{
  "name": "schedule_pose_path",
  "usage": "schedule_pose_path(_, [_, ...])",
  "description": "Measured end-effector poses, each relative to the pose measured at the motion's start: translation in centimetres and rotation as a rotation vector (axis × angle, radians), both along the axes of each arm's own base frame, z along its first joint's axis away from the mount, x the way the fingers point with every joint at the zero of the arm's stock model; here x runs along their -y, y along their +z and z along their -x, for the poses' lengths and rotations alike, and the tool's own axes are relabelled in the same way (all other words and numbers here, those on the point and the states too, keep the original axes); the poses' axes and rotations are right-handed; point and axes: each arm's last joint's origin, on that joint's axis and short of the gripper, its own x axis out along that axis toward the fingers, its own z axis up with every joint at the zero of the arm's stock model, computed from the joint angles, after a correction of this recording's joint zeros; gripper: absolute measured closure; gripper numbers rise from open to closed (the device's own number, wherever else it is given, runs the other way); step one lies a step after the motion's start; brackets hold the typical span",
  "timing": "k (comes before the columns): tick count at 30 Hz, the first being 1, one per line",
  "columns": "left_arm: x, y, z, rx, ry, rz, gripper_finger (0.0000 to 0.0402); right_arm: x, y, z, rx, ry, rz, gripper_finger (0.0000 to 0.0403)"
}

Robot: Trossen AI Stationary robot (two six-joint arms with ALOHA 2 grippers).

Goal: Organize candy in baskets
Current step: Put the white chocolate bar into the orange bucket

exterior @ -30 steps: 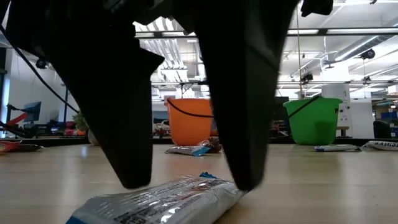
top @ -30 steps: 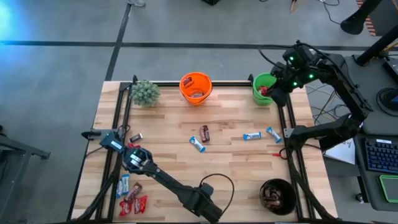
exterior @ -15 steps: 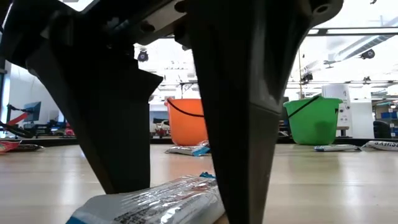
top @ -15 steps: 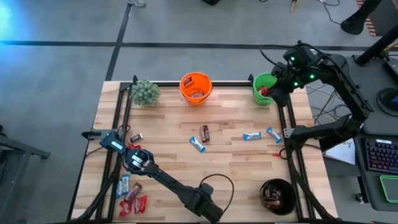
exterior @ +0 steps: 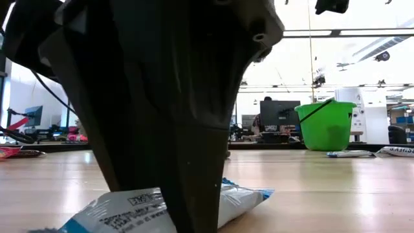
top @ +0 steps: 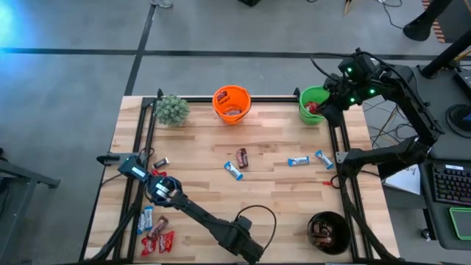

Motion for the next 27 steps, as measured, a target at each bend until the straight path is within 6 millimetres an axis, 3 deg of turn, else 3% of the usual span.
schedule_pose_path(3, [0.2, 0.1, -0.1, 0.004, -0.014, 0.032, 0.0376, 0.0, 0.0, 0.0, 0.000, 0.001, 0.000, 0.0332])
schedule_pose_path(11, [0.0, 1.5, 0.3, 0.006, -0.088, 0.008, 0.0390, 0.0, 0.0, 0.0, 0.002, 0.001, 0.002, 0.0332])
schedule_pose_path(27, [-2.5, 7.7, 2.9, -0.049, -0.159, -0.120, 0.0394, 0.2, 0.1, -0.2, 0.016, 0.000, 0.012, 0.0332])
